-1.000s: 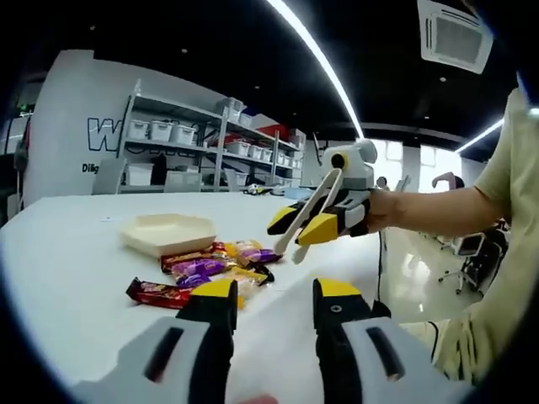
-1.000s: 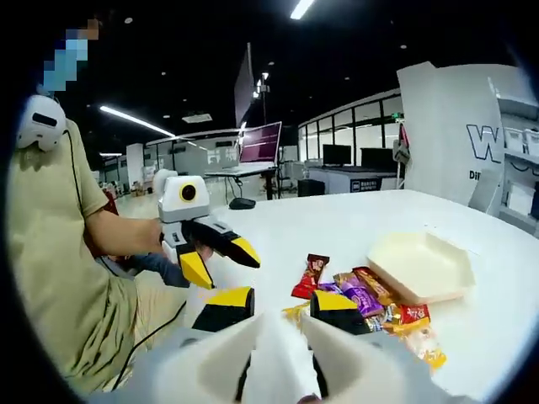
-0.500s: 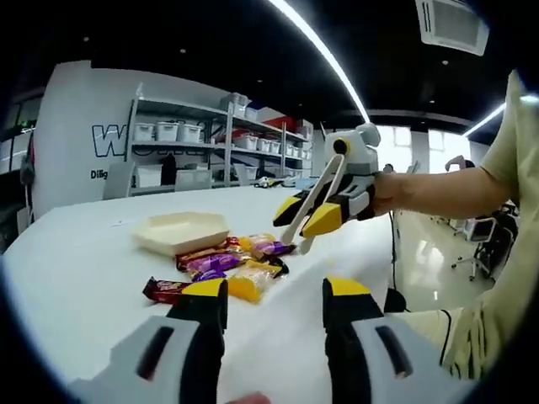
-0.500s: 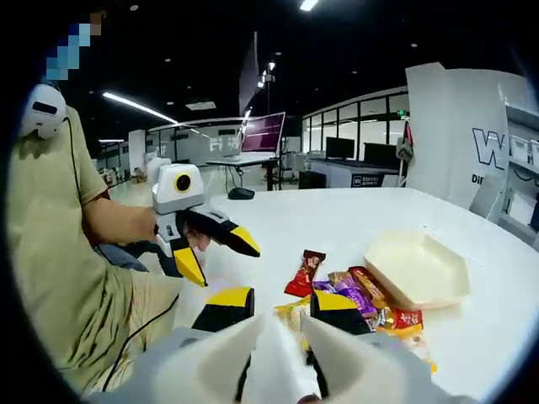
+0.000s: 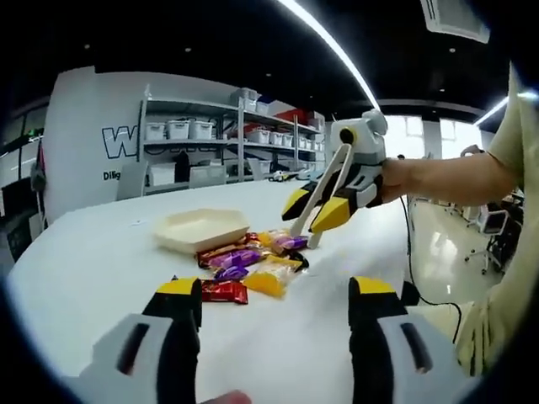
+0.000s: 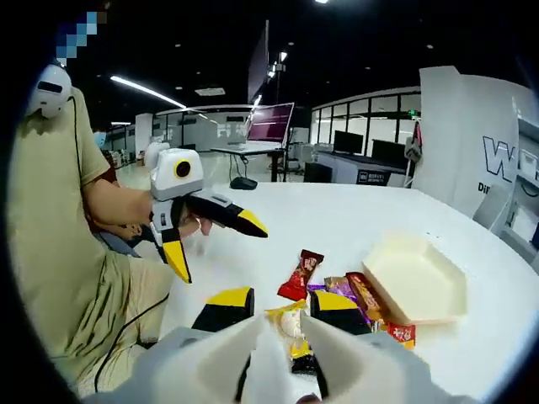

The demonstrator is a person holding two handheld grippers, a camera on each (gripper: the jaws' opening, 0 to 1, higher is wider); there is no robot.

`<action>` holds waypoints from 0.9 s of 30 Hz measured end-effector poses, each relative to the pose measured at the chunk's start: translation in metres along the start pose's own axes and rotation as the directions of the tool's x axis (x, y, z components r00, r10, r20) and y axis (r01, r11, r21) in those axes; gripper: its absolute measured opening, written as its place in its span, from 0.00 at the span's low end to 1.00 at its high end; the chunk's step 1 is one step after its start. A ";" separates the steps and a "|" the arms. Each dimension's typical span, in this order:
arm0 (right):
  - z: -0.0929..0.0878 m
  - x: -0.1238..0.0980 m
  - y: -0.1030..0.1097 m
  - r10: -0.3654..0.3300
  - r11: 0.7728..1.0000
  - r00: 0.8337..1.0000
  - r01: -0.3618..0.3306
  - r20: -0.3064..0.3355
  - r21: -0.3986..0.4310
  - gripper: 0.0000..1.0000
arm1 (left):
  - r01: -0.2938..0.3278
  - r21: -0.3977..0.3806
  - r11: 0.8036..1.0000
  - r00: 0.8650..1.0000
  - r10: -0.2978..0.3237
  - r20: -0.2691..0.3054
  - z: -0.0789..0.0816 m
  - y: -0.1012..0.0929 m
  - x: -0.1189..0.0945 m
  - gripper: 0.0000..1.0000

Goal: Place the target food into the container with the food tongs after gripping and lifting it, then release it inside without dropping or visibly crushing the food.

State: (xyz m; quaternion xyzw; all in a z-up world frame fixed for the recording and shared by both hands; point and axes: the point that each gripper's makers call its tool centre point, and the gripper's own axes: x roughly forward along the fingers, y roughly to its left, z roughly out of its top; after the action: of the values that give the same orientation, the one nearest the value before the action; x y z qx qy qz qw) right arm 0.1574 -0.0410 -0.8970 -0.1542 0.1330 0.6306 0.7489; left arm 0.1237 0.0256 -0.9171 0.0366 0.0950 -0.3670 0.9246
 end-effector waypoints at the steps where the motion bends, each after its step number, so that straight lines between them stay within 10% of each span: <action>1: 0.000 0.000 -0.001 0.001 1.000 1.000 -0.001 -0.004 -0.009 0.22 | -0.002 0.006 1.000 1.000 0.002 -0.004 0.000 0.001 0.000 0.71; 27: -0.020 0.023 -0.002 0.107 0.974 0.975 -0.142 -0.195 -0.175 0.22 | 0.045 -0.015 0.999 0.998 -0.046 -0.048 -0.004 0.007 0.001 0.75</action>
State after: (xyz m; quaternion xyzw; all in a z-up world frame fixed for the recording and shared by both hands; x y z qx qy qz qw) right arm 0.1634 -0.0285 -0.9244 -0.2729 0.1511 0.6691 0.6745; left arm 0.1290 0.0304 -0.9209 0.0367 0.1209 -0.3864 0.9136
